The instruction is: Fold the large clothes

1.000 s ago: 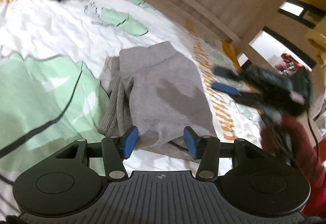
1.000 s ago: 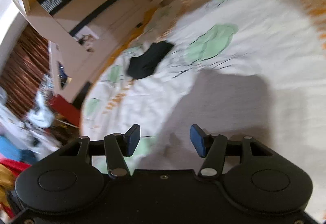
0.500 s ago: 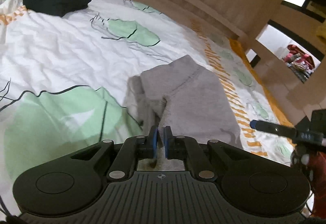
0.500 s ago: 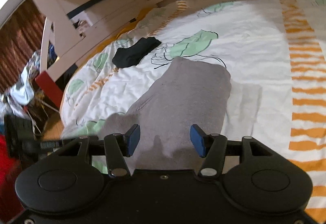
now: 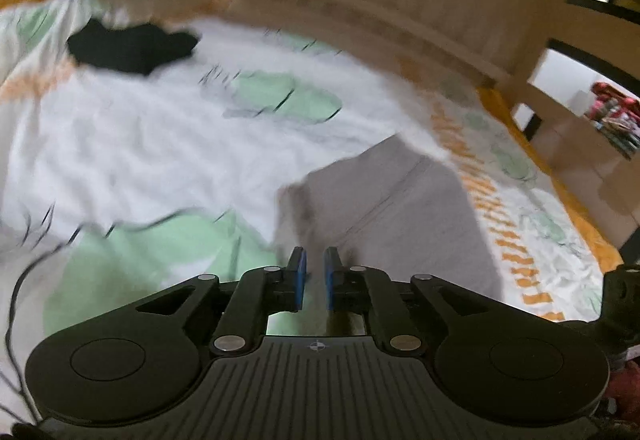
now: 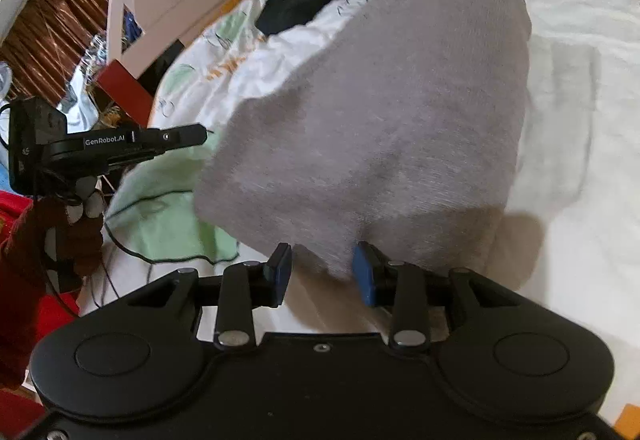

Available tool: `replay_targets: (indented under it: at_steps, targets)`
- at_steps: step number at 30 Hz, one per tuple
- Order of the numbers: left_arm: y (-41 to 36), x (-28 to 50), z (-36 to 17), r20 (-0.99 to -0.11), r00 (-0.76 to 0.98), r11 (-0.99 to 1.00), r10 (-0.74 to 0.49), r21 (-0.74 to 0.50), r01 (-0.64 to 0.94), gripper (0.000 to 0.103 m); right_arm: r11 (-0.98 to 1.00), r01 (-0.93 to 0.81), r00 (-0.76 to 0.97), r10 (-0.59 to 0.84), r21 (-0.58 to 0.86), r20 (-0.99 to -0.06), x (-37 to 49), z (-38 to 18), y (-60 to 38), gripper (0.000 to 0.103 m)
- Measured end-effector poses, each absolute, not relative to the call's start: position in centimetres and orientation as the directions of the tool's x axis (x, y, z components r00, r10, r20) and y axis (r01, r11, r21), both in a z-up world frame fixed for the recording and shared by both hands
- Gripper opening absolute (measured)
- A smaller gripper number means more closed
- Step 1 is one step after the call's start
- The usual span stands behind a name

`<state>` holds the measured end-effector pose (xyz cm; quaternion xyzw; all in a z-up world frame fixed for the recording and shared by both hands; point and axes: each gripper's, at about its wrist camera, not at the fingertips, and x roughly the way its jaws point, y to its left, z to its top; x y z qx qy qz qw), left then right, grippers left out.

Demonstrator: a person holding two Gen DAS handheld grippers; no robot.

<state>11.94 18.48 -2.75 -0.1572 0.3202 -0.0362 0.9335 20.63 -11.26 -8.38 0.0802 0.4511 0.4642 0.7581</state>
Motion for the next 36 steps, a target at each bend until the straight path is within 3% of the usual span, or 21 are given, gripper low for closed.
replay_targets:
  at_steps: [1,2,4,8,12,14,18,25,27,32,36]
  targets:
    - [17.7,12.1,-2.5,-0.573,0.798,0.950,-0.184,-0.313,-0.006,0.013,0.549,-0.637,0.165,0.783,0.541,-0.599,20.5,-8.1,-11.4,0.049]
    - [16.8,12.5,-2.3,-0.562,0.802,0.951,-0.203,-0.308,0.025,0.026,0.545,-0.644,0.173,0.787,0.537,-0.592,20.4,-7.8,-11.6,0.049]
    - [15.3,13.2,-2.5,-0.549,0.803,0.950,-0.235,-0.306,0.068,0.037,0.544,-0.654,0.204,0.796,0.525,-0.569,20.3,-7.0,-12.2,0.050]
    - [12.8,14.9,-4.5,-0.535,0.784,0.931,-0.315,-0.335,0.145,0.037,0.572,-0.639,0.317,0.804,0.514,-0.503,20.6,-5.4,-14.2,0.052]
    - [12.7,16.9,-7.7,-0.606,0.761,0.961,-0.231,-0.265,0.080,0.036,0.633,-0.614,0.406,0.766,0.472,-0.499,21.5,-4.7,-15.4,0.058]
    - [13.9,17.4,-9.0,-0.616,0.749,0.947,-0.246,-0.316,0.051,0.033,0.658,-0.609,0.436,0.744,0.443,-0.506,22.0,-4.4,-15.3,0.058]
    - [14.3,17.1,-8.6,-0.612,0.750,0.942,-0.251,-0.333,0.044,0.032,0.687,-0.628,0.487,0.714,0.365,-0.504,22.8,-3.7,-14.1,0.063]
    - [14.4,17.2,-8.5,-0.613,0.746,0.937,-0.260,-0.348,0.041,0.032,0.690,-0.677,0.544,0.704,0.258,-0.457,26.0,-3.0,-10.6,0.063]
    - [14.5,17.4,-8.6,-0.612,0.745,0.934,-0.265,-0.355,0.040,0.032,0.700,-0.675,0.552,0.689,0.232,-0.471,27.3,-3.7,-9.3,0.063]
    - [14.7,17.6,-8.7,-0.614,0.744,0.931,-0.265,-0.365,0.031,0.032,0.730,-0.645,0.483,0.617,0.224,-0.621,30.6,-7.9,-6.7,0.064]
    - [14.8,17.6,-8.7,-0.613,0.744,0.927,-0.266,-0.373,0.024,0.032,0.742,-0.652,0.490,0.569,0.157,-0.661,30.3,-7.5,-5.3,0.064]
